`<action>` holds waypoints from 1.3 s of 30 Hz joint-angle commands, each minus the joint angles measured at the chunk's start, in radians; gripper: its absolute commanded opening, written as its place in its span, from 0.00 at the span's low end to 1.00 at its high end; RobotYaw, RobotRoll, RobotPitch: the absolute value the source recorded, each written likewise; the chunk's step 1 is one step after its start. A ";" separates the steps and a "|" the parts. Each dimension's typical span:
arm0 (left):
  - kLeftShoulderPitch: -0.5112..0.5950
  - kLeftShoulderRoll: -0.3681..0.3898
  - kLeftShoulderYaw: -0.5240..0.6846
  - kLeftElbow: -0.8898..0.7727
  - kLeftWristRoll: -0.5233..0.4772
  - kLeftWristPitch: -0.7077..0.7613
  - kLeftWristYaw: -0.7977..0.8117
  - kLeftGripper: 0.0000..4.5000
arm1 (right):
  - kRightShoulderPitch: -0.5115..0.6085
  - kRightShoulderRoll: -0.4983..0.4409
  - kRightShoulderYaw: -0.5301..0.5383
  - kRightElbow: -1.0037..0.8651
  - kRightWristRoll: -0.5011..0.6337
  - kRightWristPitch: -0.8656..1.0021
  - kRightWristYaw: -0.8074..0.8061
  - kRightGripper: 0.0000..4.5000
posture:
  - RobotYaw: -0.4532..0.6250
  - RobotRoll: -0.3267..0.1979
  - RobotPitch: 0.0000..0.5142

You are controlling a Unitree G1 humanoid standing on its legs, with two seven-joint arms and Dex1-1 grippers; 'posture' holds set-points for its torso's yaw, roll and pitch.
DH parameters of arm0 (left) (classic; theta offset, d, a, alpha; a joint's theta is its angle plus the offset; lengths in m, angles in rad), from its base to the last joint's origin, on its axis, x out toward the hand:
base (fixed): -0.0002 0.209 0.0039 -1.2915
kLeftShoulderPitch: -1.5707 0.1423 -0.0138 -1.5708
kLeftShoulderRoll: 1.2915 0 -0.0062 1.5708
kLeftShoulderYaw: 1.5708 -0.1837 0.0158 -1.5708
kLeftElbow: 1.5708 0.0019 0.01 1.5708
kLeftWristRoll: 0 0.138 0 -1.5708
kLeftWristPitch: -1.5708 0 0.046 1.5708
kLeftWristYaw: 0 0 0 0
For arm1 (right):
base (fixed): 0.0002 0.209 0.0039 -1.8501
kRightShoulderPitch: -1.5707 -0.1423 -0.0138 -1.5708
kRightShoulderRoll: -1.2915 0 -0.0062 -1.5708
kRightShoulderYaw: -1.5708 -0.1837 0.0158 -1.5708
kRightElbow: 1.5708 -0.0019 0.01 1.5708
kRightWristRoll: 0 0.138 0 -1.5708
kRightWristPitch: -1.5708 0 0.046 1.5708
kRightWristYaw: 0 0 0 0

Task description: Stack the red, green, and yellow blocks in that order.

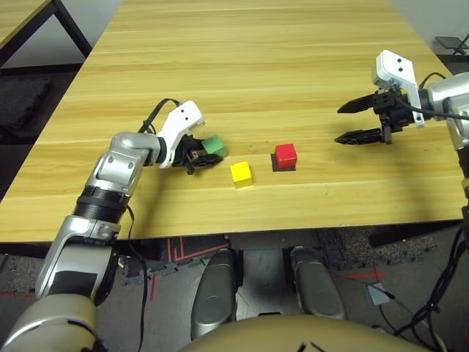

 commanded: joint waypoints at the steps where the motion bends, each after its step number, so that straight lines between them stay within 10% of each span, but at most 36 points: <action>1: -0.076 -0.026 -0.044 -0.047 -0.024 0.077 -0.035 0.46 | 0.036 -0.007 -0.011 -0.044 0.034 0.008 0.010 1.00 | 0.64 0.46 0.17; 13: -0.199 -0.254 -0.166 0.004 -0.004 0.143 0.010 0.46 | 0.113 0.001 -0.015 -0.154 0.083 0.064 -0.028 1.00 | 0.61 0.52 0.18; 39: -0.163 -0.318 -0.213 0.136 0.045 -0.004 0.017 0.46 | 0.192 -0.045 -0.017 -0.272 0.145 0.135 -0.074 1.00 | 0.55 0.52 0.21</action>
